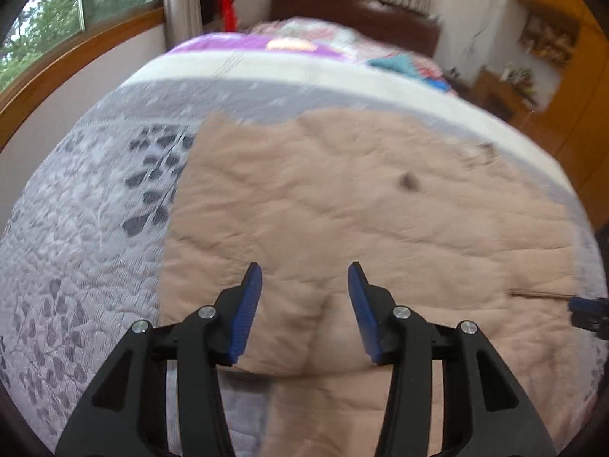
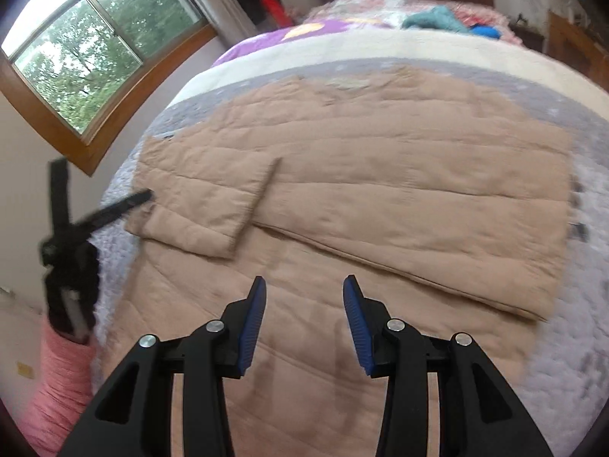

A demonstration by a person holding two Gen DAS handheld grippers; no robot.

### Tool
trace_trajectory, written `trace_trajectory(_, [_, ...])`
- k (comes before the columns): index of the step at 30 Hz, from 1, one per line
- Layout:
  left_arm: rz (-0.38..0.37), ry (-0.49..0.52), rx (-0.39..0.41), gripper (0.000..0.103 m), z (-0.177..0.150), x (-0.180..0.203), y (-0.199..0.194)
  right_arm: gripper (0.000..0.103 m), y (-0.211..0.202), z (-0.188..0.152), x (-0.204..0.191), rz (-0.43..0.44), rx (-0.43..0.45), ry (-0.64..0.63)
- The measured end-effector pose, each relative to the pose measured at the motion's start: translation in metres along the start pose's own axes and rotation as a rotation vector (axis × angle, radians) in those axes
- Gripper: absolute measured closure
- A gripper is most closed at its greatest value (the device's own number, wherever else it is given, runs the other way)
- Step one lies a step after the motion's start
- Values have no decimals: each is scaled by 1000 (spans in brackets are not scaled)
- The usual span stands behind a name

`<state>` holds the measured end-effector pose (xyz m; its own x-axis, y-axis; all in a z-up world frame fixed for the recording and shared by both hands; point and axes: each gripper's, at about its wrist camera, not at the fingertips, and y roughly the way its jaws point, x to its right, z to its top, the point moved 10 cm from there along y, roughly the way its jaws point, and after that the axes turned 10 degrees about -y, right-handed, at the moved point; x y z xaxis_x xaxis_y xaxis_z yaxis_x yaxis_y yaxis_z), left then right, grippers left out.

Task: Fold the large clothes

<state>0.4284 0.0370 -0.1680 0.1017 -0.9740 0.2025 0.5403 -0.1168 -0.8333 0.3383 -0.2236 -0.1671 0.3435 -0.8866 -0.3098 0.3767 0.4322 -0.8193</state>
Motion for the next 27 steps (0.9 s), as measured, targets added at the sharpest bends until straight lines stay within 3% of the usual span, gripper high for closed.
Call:
trace_trajectory(4, [-30,6,-66,57,-11,-5,25,61,31,16,-20,66,-45,34])
trace_trajectory(13, [-65,-2,-68,57,-16,-9,19,61,81,39,-52,78,-125,37])
trace_trajectory(15, [-74,-7,-68,57,-15,-9,15,66,91,40,-56,94,-152,33])
trace_trajectory(17, [-97,-20,-67,57,-13,-10,9,85,97,40,-57,94,-156,28])
trace_trajectory(21, [-151,-46,-42,57,-7,-9,-12,96,86,43,-55,132,-119,26])
trace_trajectory(27, [-169,-55,75,57,21,-7,-48,97,28,57,-24,28,-2,-5])
